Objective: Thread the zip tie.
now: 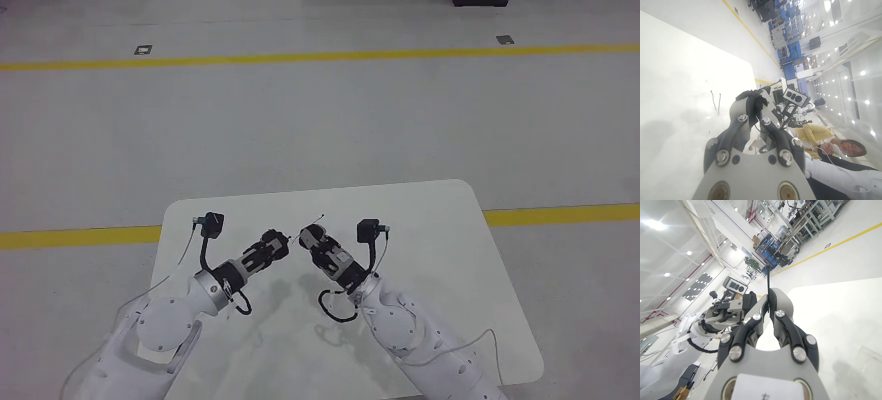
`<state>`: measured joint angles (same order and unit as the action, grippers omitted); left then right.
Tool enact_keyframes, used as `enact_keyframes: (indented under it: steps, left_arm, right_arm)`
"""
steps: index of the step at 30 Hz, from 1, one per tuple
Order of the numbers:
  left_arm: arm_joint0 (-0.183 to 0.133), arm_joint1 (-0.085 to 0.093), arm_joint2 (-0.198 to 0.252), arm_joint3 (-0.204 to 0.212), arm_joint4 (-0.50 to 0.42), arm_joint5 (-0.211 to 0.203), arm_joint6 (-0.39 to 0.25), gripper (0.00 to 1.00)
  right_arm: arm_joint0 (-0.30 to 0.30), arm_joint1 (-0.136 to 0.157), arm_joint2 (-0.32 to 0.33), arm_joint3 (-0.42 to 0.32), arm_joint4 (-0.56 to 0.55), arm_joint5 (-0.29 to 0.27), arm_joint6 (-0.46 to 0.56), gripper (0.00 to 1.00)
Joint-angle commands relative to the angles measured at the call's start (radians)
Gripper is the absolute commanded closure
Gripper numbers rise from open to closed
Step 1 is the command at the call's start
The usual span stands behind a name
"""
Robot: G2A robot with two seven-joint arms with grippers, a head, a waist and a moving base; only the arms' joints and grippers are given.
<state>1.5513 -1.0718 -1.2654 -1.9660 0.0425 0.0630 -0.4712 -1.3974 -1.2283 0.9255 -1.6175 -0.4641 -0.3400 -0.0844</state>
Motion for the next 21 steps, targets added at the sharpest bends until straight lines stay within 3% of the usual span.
enact_keyframes:
  steps: [1, 5, 16, 17, 21]
  left_arm:
    - [0.001, 0.001, -0.002, -0.001, 0.0, 0.001, 0.0, 1.0]
    - [0.002, 0.003, -0.006, -0.004, 0.036, 0.002, 0.0, 1.0]
    - [0.001, 0.003, -0.004, -0.003, 0.029, -0.003, 0.006, 1.0]
    - [0.003, 0.002, -0.001, 0.006, 0.015, -0.011, 0.008, 1.0]
    - [0.021, 0.0, -0.023, 0.028, -0.052, -0.119, 0.045, 1.0]
  right_arm:
    - [-0.007, 0.003, 0.009, -0.014, -0.004, 0.0, -0.002, 1.0]
    - [-0.018, 0.009, 0.023, -0.034, -0.018, 0.0, -0.009, 1.0]
    - [-0.018, 0.009, 0.023, -0.034, -0.018, 0.0, -0.009, 1.0]
    - [-0.018, 0.009, 0.023, -0.034, -0.018, 0.0, -0.009, 1.0]
    - [-0.032, 0.01, 0.029, -0.042, -0.05, 0.0, -0.036, 1.0]
